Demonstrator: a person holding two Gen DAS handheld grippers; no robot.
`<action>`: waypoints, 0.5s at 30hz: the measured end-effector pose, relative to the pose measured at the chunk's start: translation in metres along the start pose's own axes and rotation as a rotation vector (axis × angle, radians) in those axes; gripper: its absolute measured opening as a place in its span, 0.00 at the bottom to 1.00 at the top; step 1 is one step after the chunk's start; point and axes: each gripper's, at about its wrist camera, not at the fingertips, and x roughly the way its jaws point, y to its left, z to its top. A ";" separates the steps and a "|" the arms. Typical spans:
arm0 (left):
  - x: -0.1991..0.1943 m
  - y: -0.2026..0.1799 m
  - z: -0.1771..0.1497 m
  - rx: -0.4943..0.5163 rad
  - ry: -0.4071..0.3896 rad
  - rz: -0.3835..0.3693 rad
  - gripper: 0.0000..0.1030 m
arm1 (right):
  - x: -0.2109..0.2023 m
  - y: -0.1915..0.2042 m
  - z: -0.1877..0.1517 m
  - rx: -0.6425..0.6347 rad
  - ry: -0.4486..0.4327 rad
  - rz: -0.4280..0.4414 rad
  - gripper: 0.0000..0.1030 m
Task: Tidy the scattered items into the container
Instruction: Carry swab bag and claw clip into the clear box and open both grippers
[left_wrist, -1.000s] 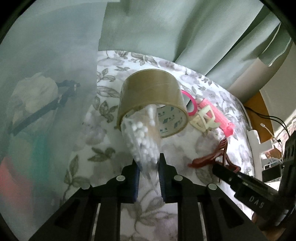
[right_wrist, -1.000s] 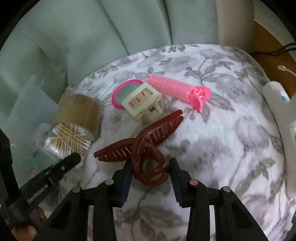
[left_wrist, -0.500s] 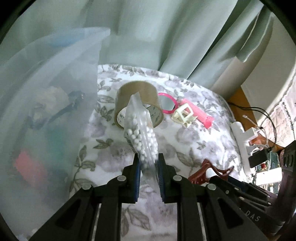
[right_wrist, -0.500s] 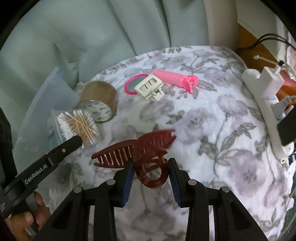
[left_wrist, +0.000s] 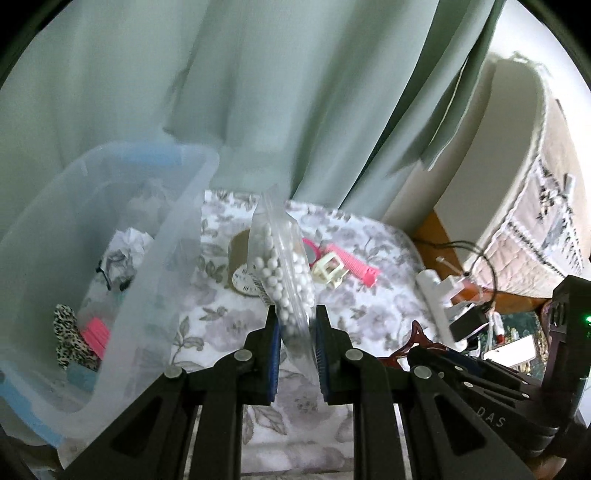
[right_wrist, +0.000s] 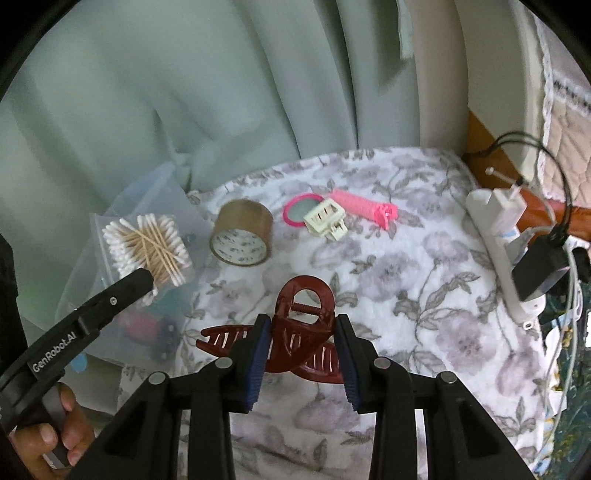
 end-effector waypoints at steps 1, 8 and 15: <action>-0.006 0.000 0.001 0.002 -0.013 -0.003 0.17 | -0.006 0.003 0.001 -0.003 -0.014 0.000 0.37; -0.049 0.004 0.012 0.010 -0.124 -0.012 0.17 | -0.042 0.022 0.008 -0.043 -0.094 0.004 0.37; -0.078 0.017 0.018 -0.008 -0.199 -0.009 0.17 | -0.073 0.048 0.017 -0.065 -0.169 0.045 0.37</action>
